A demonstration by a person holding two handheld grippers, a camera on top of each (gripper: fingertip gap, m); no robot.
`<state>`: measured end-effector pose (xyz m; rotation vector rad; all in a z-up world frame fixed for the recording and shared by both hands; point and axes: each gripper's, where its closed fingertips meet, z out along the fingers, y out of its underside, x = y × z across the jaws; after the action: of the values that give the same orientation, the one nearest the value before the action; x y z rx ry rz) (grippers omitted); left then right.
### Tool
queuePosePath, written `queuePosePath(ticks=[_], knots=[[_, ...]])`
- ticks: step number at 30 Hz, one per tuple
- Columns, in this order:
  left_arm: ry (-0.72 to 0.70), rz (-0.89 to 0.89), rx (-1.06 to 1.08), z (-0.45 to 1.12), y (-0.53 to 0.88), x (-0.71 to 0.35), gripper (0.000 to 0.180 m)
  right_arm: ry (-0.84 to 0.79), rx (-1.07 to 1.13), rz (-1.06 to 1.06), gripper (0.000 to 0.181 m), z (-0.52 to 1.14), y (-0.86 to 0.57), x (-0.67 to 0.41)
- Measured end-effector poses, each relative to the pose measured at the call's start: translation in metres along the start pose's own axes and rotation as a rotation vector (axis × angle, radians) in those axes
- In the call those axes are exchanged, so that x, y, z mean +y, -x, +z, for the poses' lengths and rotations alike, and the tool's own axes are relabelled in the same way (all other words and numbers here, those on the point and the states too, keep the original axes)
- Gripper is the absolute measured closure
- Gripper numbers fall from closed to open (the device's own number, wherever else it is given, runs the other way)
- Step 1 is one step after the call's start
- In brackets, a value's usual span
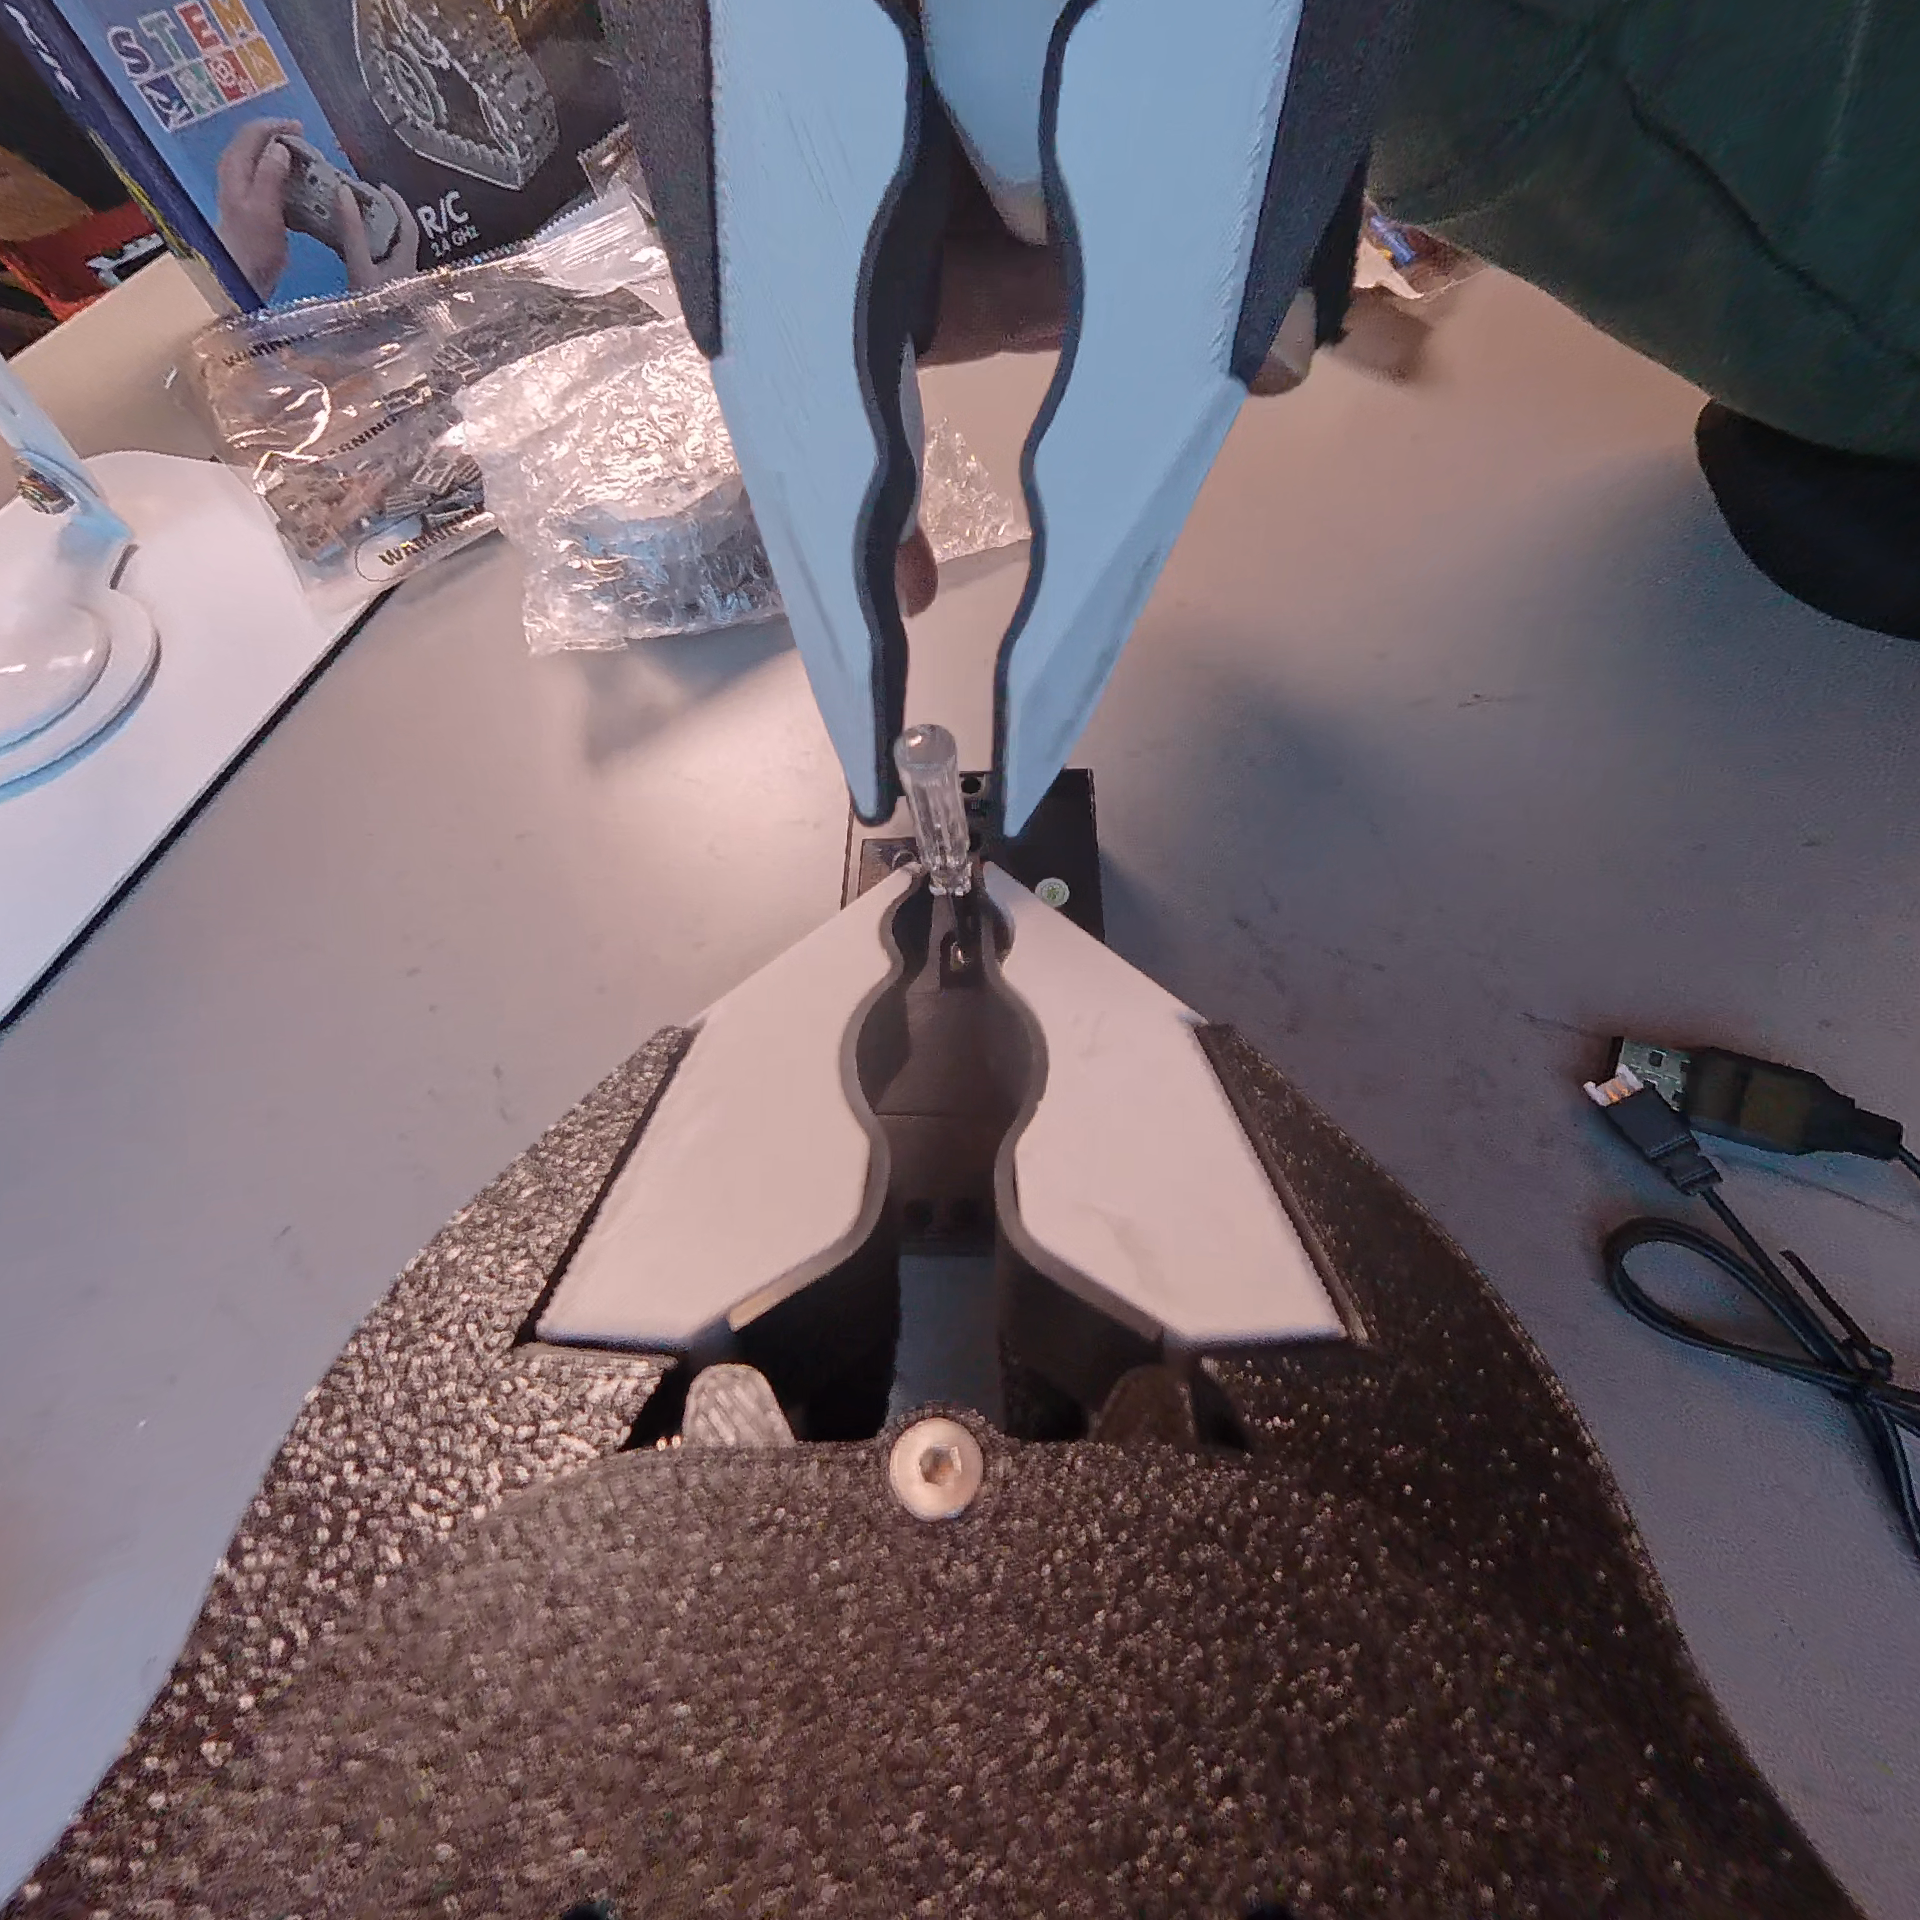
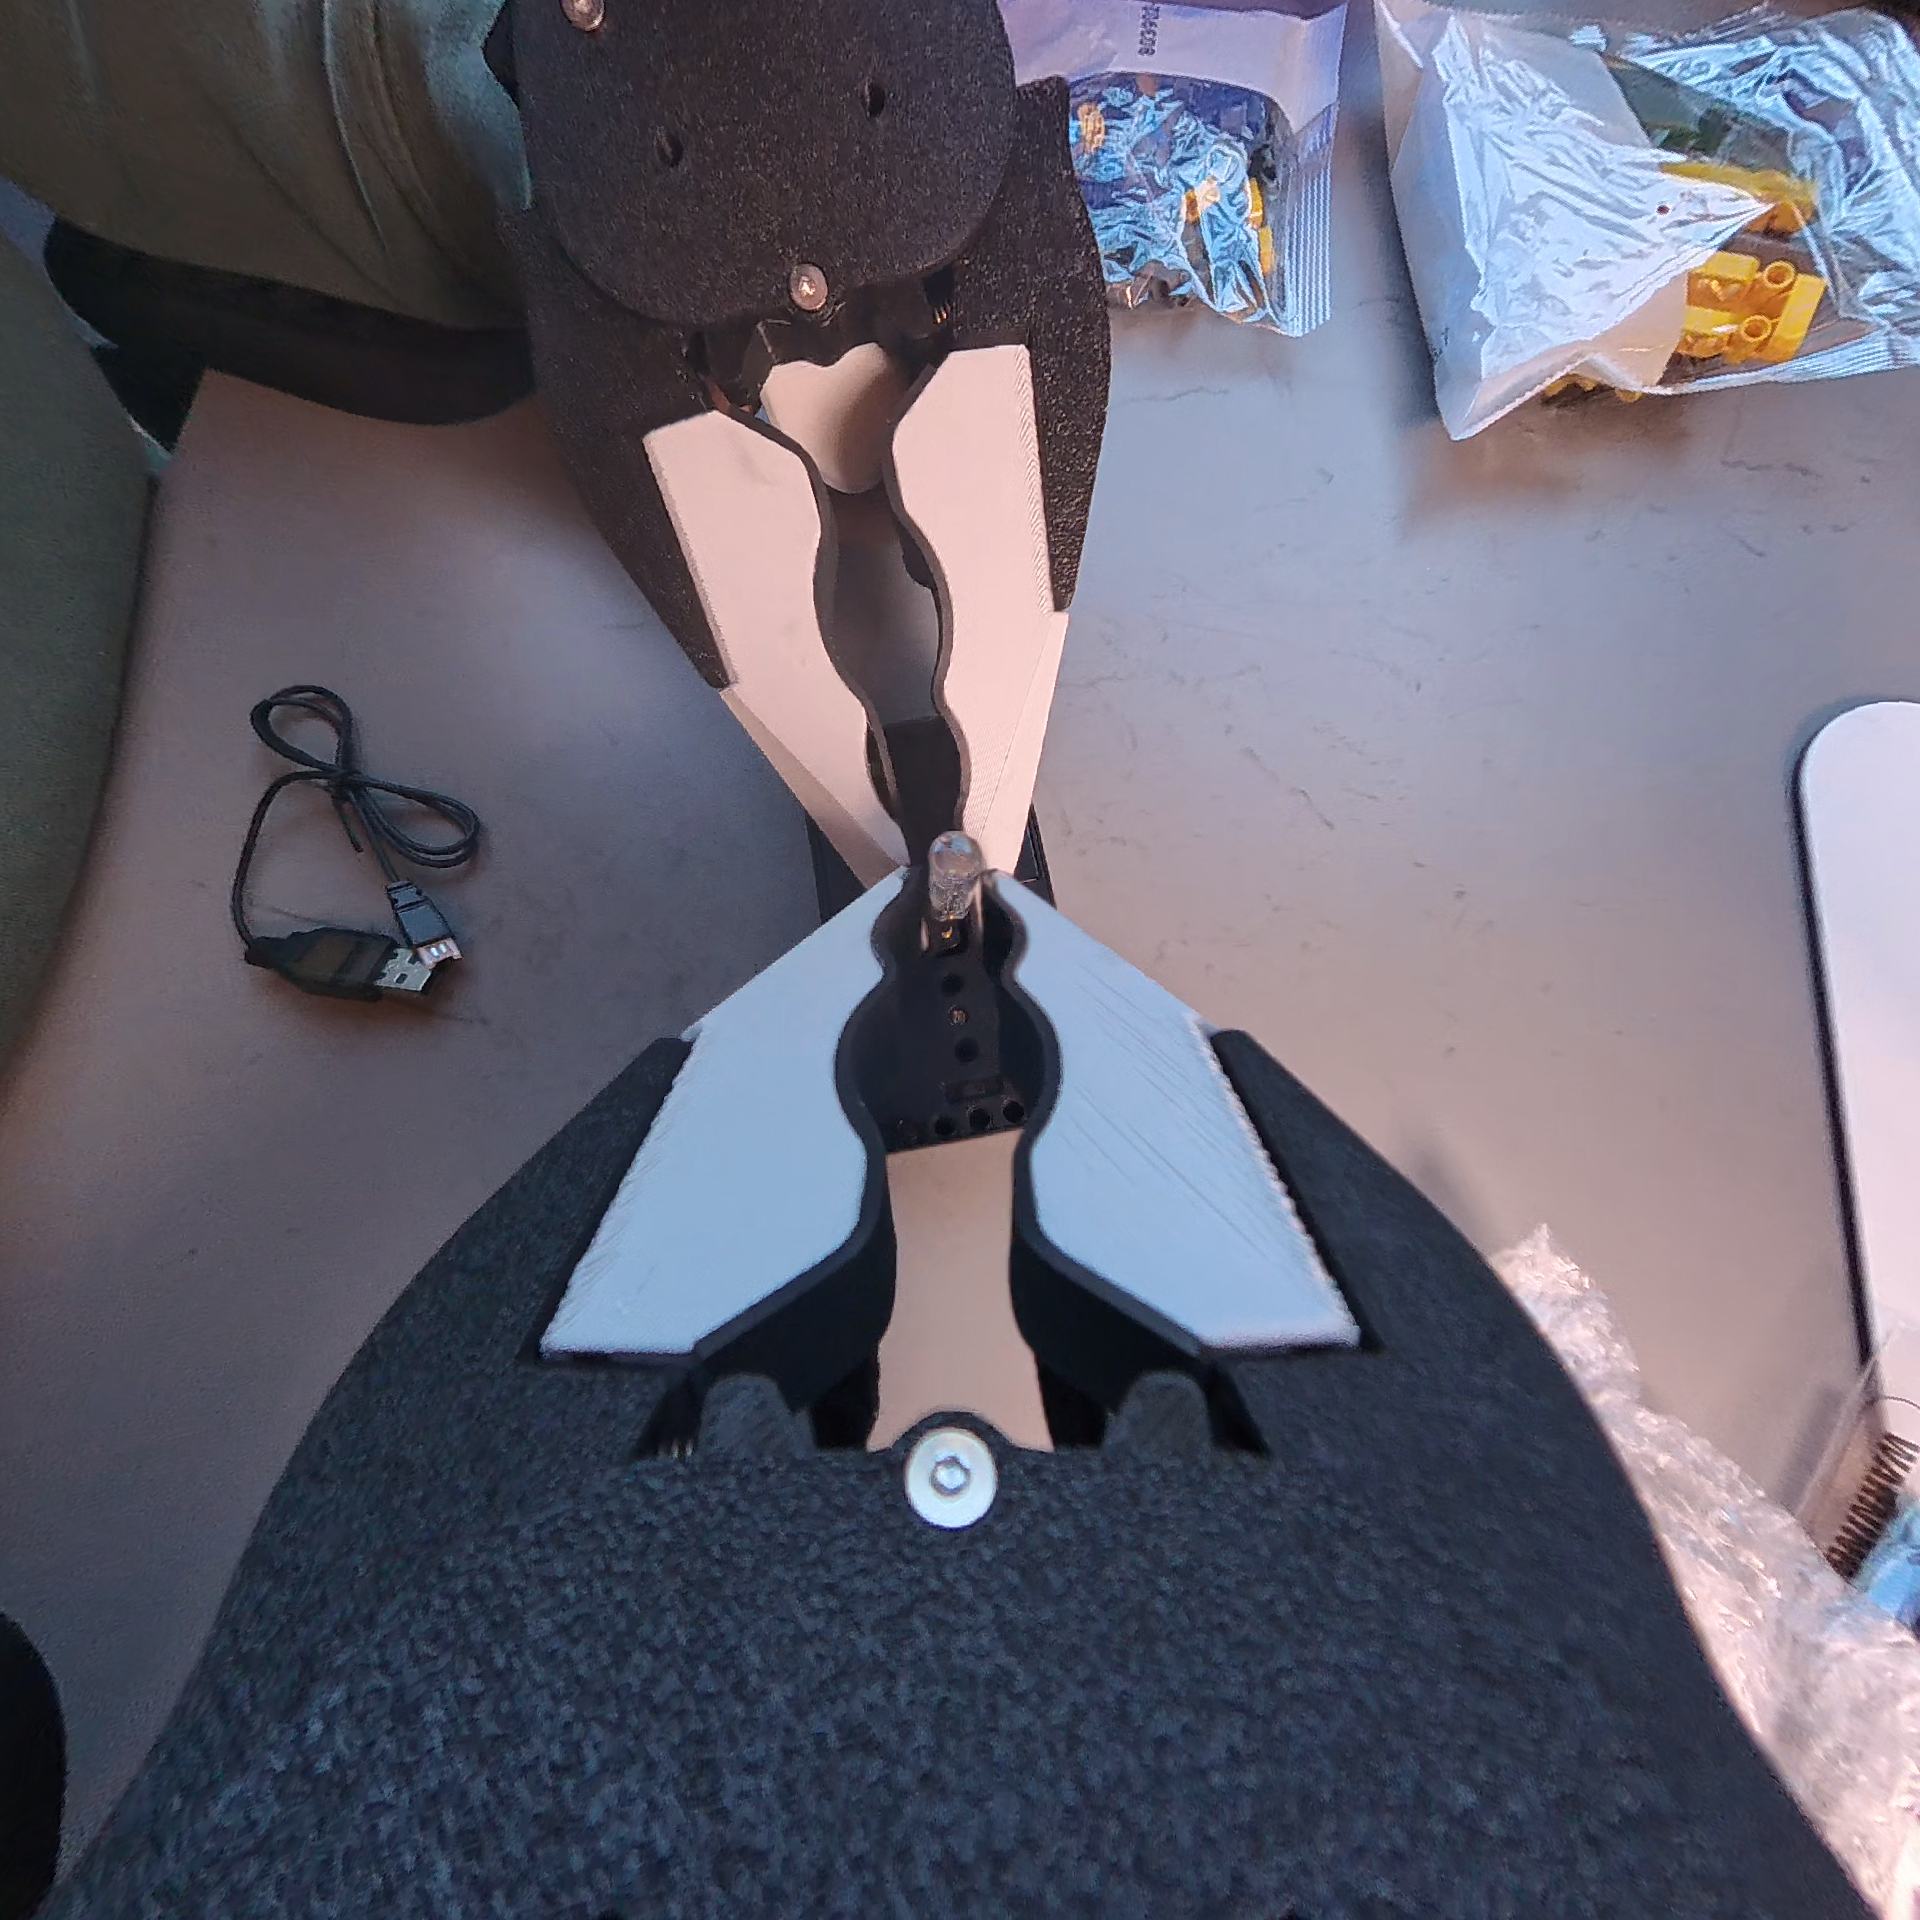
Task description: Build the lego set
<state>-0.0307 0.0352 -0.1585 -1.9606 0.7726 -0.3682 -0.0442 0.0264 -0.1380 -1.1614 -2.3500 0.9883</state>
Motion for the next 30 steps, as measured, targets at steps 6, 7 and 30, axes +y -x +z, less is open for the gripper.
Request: queuePosePath(ticks=[6, 7, 30], knots=[[0.001, 0.0, -0.013, -0.001, 0.001, 0.001, 0.173, -0.006, 0.008, 0.034, 0.164, -0.011, 0.003, -0.009], [0.001, -0.001, -0.013, -0.001, 0.001, 0.001, 0.174, 0.001, 0.009, 0.037, 0.164, -0.009, 0.003, -0.009], [-0.062, -0.023, 0.003, -0.001, -0.001, -0.01, 0.172, 0.011, 0.051, -0.017, 0.174, -0.007, 0.0, -0.009]])
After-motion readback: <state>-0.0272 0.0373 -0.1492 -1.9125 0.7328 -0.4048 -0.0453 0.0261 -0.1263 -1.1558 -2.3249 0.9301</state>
